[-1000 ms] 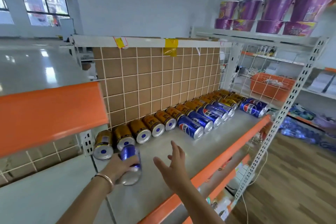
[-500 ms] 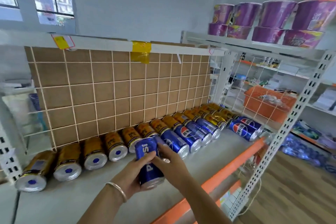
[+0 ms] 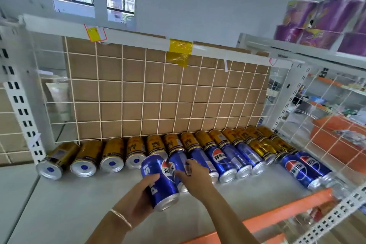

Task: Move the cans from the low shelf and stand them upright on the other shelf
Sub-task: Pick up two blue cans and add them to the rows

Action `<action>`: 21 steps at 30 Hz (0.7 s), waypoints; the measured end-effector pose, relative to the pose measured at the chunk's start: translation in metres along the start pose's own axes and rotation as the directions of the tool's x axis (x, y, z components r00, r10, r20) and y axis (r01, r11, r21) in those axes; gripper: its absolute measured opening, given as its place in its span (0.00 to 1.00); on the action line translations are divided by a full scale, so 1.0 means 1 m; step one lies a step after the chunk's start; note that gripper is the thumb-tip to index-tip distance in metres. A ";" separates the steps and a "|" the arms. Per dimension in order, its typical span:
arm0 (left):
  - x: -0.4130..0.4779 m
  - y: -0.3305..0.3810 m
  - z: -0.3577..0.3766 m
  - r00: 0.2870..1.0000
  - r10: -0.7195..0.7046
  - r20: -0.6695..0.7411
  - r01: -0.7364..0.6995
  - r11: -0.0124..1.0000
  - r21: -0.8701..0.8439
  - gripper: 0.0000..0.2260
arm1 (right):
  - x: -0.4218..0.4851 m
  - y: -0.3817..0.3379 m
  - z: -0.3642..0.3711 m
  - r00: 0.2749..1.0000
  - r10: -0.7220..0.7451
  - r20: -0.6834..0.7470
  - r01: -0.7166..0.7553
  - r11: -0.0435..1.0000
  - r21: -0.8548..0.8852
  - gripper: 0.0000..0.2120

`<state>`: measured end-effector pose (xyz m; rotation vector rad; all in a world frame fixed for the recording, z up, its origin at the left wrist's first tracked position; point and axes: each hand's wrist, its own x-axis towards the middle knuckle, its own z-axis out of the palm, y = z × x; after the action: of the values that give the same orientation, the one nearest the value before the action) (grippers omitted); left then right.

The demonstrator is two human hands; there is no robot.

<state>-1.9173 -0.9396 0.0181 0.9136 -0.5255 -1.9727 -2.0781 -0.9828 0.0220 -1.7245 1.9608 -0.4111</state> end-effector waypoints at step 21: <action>-0.019 -0.024 0.010 0.959 -0.033 -0.283 0.025 0.999 -0.032 0.27 | -0.035 0.017 0.000 0.967 0.006 0.253 -0.082 0.953 0.292 0.27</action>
<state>-1.9315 -0.9107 0.0159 1.1687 -0.3206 -1.8290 -2.0895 -0.9459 0.0184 -1.4590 1.6579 -0.4285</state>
